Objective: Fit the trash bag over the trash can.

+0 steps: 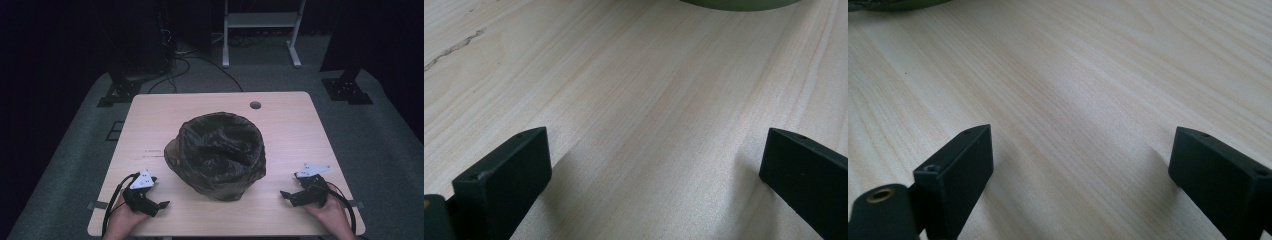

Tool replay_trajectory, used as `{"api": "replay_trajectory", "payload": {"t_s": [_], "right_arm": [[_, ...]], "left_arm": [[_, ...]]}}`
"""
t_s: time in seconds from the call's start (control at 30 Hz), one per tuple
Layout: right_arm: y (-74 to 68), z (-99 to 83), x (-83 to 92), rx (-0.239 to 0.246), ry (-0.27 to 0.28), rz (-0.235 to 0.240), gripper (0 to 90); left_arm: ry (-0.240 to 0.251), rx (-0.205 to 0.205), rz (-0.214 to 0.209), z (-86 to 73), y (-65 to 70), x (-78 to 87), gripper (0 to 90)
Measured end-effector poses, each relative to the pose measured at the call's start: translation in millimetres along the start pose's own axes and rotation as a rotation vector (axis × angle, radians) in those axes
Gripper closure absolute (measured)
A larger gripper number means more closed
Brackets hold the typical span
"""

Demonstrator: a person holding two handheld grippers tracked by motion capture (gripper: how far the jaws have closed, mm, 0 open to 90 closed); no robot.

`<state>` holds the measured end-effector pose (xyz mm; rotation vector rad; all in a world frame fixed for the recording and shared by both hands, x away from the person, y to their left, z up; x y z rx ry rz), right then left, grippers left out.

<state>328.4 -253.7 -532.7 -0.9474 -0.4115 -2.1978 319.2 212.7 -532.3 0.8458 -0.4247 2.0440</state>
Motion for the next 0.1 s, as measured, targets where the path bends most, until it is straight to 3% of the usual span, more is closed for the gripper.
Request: {"api": "replay_trajectory", "payload": {"t_s": [0.1], "right_arm": [[-0.1, -0.4, 0.1, 0.0, 0.006, 0.0, 9.0]], "left_arm": [[0.0, 0.0, 0.0, 0.0, 0.0, 0.0, 0.0]]}}
Point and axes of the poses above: each handheld gripper's, and its own axes: x roughly backward along the jaws, z roughly out of its top, y roughly to its right, the point moved 7 cm from there along -x, roughly forward along the jaws, and after that the axes turned 2 degrees about x, right-handed, at the moved point
